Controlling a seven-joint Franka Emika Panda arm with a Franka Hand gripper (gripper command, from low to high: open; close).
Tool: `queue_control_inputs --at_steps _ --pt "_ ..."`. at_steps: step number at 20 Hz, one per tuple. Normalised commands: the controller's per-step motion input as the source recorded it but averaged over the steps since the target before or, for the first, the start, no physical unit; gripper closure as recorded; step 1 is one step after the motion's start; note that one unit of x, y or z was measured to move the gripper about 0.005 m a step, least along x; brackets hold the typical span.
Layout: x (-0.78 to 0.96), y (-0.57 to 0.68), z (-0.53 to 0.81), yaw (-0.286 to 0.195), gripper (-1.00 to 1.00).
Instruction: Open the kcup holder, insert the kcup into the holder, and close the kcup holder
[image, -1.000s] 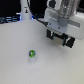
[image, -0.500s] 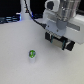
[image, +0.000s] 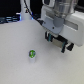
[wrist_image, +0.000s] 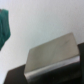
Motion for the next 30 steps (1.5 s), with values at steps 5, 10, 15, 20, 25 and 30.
queue_control_inputs --at_steps 5,10,15,20,25,30 --pt "0.0 -0.39 0.31 -0.28 -1.0" --pt "-0.14 -0.35 0.12 -0.287 -1.0" --pt "-0.19 -0.38 -0.04 -0.287 -1.0" --pt "-0.21 -0.4 -0.1 -0.284 -1.0" --pt "-0.28 -0.41 -0.26 -0.285 -1.0" --pt "-0.29 -0.45 -0.4 -0.278 -1.0"
